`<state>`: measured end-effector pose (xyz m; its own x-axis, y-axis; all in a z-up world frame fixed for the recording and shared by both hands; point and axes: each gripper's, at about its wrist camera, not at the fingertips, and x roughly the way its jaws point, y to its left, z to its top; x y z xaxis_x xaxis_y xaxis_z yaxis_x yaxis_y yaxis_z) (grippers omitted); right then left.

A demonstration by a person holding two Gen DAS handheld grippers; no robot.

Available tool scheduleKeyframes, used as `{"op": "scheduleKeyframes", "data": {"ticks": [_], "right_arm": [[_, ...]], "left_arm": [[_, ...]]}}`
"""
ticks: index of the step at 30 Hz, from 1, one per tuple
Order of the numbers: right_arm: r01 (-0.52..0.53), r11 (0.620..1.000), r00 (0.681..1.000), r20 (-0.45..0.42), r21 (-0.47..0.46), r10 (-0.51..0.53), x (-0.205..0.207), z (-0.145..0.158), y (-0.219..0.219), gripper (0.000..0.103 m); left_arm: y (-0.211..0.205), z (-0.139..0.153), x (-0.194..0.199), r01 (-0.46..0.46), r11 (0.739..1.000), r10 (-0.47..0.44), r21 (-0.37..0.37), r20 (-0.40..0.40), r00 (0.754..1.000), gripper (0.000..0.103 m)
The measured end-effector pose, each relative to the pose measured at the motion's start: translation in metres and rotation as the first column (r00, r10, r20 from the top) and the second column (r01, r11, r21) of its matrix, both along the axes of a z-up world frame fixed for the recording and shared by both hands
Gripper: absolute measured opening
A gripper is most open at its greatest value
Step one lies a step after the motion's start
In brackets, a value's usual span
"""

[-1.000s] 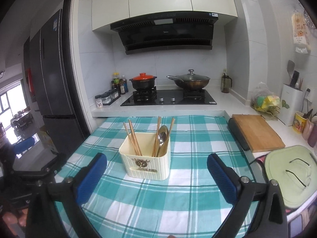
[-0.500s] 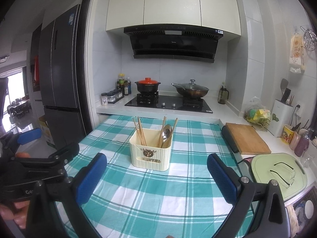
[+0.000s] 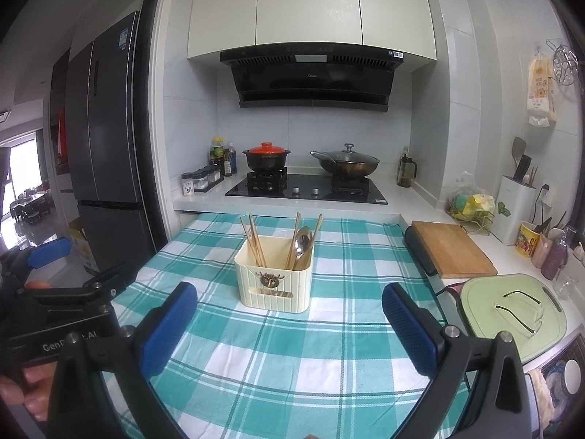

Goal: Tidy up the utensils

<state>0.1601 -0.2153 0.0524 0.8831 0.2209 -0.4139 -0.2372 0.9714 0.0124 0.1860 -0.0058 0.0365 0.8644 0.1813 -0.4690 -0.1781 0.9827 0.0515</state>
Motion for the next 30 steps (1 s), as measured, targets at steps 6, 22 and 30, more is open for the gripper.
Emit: {"op": "scheduleKeyframes", "data": {"ticks": [6,22,30], "right_arm": [[-0.007,1.000,1.000,-0.003,0.003,0.007,-0.0004,-0.0011,0.0014,0.103],[-0.014,1.000,1.000,-0.008,0.002,0.014,-0.0015,-0.0021,0.0025,0.103],[-0.020,1.000,1.000,-0.006,-0.001,0.020,-0.0037,-0.0018,0.0048,0.103]], "left_arm": [[0.0017,-0.0001,-0.0004,-0.009,1.000,0.009,0.005,0.003,1.000,0.103],[0.0038,-0.0042,0.0020,-0.015,1.000,0.015,0.006,-0.005,1.000,0.103],[0.0047,-0.0053,0.0029,-0.017,1.000,0.017,0.007,-0.006,1.000,0.103]]}}
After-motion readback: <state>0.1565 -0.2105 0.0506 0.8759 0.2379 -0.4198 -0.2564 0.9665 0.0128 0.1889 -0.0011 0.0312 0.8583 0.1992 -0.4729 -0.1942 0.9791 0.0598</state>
